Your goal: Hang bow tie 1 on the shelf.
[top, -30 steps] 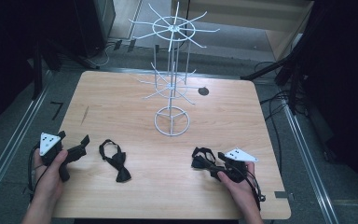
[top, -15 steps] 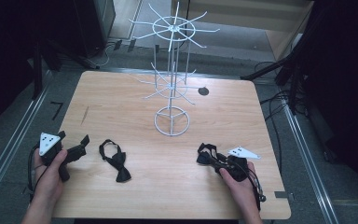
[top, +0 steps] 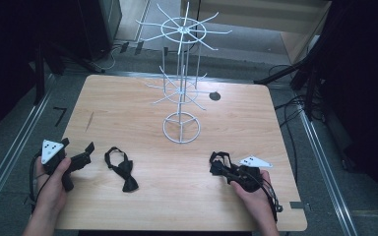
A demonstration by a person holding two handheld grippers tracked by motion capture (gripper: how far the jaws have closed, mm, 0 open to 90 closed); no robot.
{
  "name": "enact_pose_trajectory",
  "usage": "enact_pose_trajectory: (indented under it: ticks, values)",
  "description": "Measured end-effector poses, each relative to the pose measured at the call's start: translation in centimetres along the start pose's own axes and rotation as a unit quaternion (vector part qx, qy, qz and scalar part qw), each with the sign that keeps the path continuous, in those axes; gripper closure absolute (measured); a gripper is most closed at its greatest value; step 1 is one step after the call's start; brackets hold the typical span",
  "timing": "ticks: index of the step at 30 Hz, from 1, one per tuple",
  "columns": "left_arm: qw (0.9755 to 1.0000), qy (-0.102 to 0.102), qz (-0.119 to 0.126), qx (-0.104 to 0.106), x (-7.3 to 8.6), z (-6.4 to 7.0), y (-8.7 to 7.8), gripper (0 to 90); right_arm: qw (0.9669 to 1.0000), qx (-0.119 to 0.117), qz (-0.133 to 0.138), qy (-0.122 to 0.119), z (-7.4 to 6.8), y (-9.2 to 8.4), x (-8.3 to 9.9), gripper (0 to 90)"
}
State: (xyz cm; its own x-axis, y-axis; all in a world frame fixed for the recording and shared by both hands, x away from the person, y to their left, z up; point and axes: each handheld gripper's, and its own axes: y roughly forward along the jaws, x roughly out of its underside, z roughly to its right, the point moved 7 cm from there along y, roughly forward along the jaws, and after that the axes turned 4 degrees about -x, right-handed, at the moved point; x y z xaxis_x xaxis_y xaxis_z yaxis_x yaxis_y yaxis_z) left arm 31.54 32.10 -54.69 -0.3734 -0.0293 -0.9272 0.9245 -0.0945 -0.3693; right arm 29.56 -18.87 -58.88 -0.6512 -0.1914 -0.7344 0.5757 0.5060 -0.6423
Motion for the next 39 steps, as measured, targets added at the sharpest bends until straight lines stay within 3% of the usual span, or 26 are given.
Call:
enact_pose_trajectory:
  ticks: [14, 20, 31, 39]
  values:
    - [1.0000, 0.001, 0.000, 0.000, 0.0, 0.0, 0.0, 6.8, 0.9999, 0.000, -0.005, -0.015, -0.4, 0.1, -0.2, 74.2]
    - [1.0000, -0.002, 0.001, 0.001, 0.0, 0.0, 0.0, 6.8, 0.9995, 0.017, 0.003, -0.027, -0.2, -0.2, -0.4, 76.5]
    - [1.0000, -0.002, 0.001, 0.002, 0.0, 0.0, 0.0, 6.8, 0.9975, 0.020, 0.054, -0.041, -0.9, -1.5, -1.7, 76.7]
    - [1.0000, -0.002, 0.000, 0.000, 0.0, 0.0, 0.0, 6.9, 0.9960, 0.015, 0.079, -0.039, -1.0, -2.1, -2.4, 77.1]
